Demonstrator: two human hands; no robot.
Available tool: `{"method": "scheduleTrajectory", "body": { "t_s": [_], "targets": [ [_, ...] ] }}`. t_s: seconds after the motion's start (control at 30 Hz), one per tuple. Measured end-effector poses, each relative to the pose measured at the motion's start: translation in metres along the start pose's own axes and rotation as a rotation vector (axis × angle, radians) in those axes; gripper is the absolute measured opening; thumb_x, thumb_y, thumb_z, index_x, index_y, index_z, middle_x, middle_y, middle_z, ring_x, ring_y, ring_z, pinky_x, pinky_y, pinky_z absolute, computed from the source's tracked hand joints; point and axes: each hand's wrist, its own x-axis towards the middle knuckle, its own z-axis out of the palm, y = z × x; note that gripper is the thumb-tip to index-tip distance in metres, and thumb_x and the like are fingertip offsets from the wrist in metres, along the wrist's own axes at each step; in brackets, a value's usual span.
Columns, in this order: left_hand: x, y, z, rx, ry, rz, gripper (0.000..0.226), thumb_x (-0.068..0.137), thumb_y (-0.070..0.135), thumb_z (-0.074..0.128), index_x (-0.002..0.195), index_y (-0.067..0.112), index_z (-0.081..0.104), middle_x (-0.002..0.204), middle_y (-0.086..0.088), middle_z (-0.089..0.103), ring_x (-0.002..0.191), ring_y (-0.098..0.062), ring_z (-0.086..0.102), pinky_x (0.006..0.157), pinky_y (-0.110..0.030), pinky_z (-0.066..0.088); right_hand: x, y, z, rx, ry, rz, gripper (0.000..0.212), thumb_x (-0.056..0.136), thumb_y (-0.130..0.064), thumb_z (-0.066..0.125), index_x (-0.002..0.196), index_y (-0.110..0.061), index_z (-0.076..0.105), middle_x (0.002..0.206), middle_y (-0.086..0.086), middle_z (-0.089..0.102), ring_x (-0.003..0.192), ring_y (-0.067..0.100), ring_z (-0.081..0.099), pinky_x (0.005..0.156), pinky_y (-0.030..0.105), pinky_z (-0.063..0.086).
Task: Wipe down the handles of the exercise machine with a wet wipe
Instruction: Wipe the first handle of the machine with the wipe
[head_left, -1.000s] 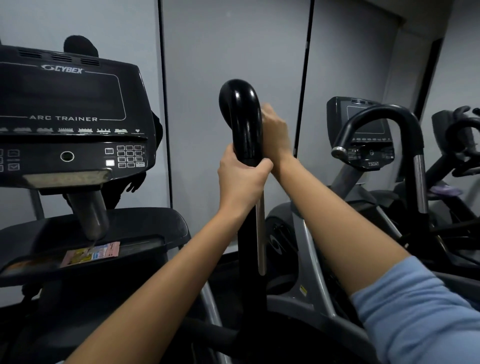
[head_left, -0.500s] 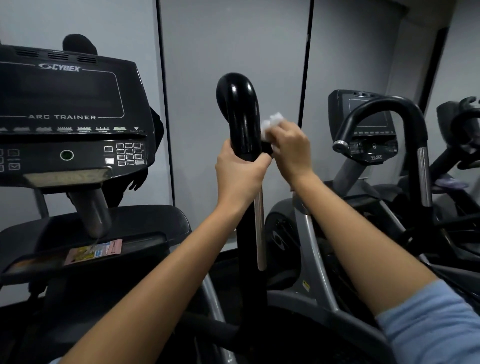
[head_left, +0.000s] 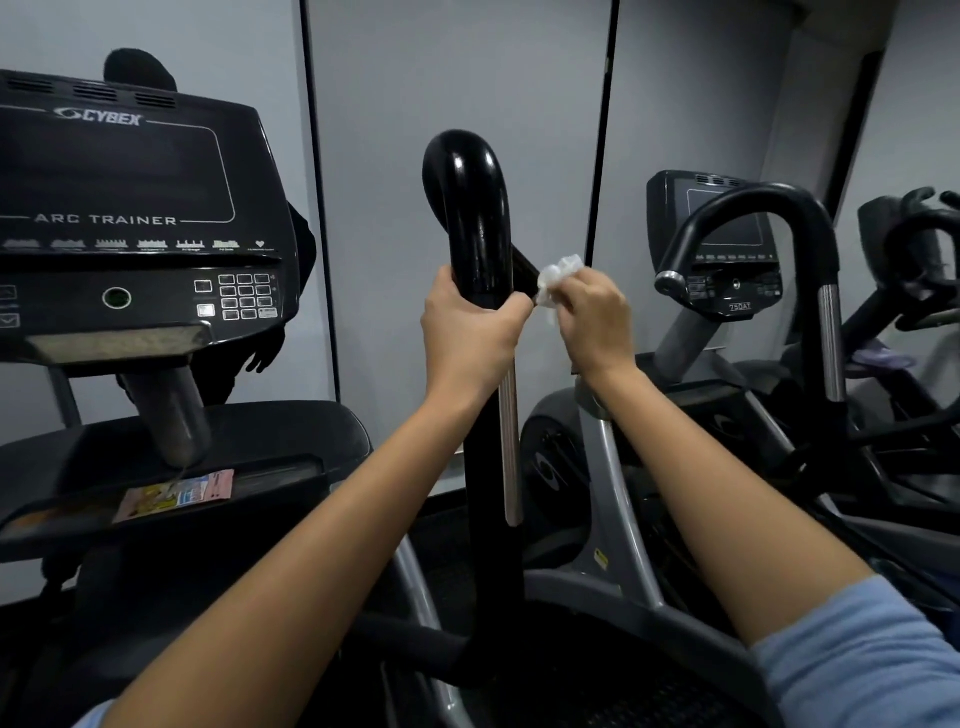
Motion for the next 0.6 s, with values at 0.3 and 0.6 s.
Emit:
{"method": "scheduleTrajectory", "body": {
  "t_s": [0.3,0.6],
  "targets": [
    [0.002,-0.001,0.000,-0.001,0.004,0.026,0.018,0.070,0.009,0.063,0.077,0.021,0.052,0.068,0.001,0.057,0.073,-0.030,0.063,0.068,-0.043,0.056,0.020,-0.027,0.032,-0.004,-0.029,-0.072,0.033,0.084,0.002,0.057,0.109,-0.019,0.061,0.096,0.000,0.063,0.061,0.010,0.045,0.055,0.028,0.049],
    [-0.002,0.003,0.000,-0.026,0.000,0.015,0.024,0.068,0.012,0.066,0.069,0.027,0.047,0.063,0.005,0.054,0.067,-0.022,0.060,0.069,-0.044,0.054,0.000,-0.005,0.005,0.108,0.120,0.044,0.018,0.086,0.004,0.050,0.082,-0.006,0.064,0.069,0.008,0.062,0.058,0.015,0.047,0.055,0.024,0.031]
  ]
}}
